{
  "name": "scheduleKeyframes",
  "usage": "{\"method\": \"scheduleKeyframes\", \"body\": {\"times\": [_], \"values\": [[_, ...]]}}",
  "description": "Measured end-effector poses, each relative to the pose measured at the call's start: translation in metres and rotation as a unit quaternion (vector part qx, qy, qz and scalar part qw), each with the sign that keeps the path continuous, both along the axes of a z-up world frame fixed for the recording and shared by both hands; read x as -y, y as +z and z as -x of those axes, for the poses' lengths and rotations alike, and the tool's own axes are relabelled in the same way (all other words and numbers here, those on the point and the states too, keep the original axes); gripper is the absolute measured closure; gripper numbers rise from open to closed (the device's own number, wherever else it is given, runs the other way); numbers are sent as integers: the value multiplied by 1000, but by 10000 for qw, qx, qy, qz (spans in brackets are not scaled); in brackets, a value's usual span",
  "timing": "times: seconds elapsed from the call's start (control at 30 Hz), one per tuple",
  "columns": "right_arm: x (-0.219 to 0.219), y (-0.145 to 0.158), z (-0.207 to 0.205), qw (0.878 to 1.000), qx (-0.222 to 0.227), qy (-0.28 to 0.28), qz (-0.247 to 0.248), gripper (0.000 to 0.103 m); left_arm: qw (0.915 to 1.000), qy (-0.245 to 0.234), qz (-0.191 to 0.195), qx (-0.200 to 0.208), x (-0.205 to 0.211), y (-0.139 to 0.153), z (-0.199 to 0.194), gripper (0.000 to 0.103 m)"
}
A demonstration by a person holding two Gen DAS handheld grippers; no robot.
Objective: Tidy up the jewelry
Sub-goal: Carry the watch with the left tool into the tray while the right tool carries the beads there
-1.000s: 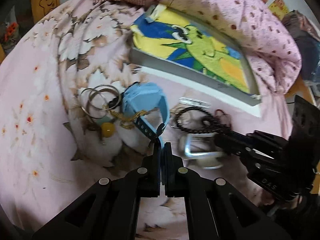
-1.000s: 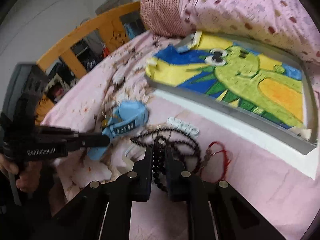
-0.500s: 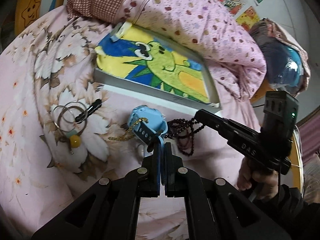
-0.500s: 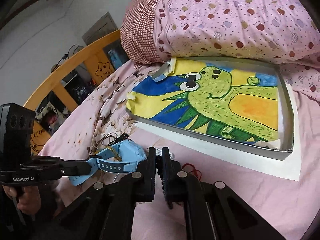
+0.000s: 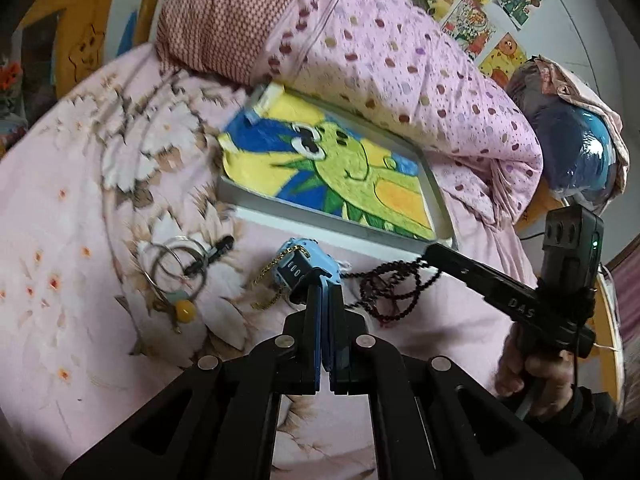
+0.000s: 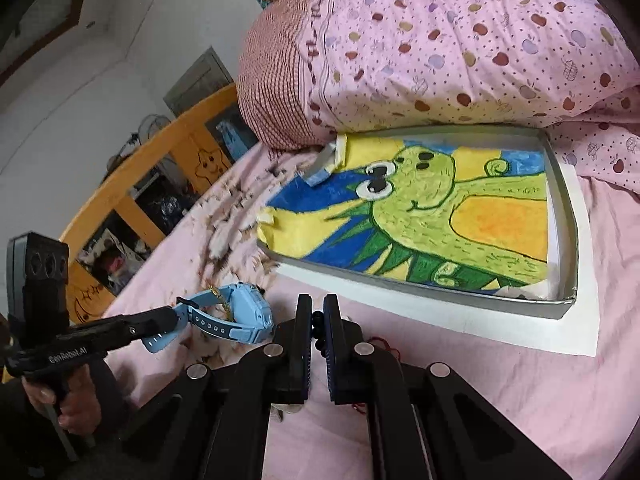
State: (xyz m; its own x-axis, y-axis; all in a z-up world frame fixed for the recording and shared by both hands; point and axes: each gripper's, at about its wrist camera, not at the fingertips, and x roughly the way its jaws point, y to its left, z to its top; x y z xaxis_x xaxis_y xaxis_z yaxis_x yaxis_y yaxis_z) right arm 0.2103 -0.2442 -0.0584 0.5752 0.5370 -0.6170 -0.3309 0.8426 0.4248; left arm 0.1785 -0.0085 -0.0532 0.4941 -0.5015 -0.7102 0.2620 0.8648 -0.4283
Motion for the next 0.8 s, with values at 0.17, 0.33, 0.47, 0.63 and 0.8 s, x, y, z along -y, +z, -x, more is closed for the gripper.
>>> {"method": "scheduleKeyframes", "body": {"times": [0.17,0.33,0.47,0.63,0.8], "values": [[9,13,0,9992,269,-143,-249,97,9993,-100,82,344,1,10,7,102],[22,32,-6,9961,671,-391,-410,97,9985,3,272,467,-3,17,3,102],[34,36,-17,9940,783,-670,-353,97,9981,-63,181,583,4,20,0,102],[49,39,-39,9904,933,-986,-259,97,9992,-121,-92,367,14,9,-13,102],[59,31,-55,9893,854,-1160,-227,97,9991,-120,91,401,18,7,-24,102]]}}
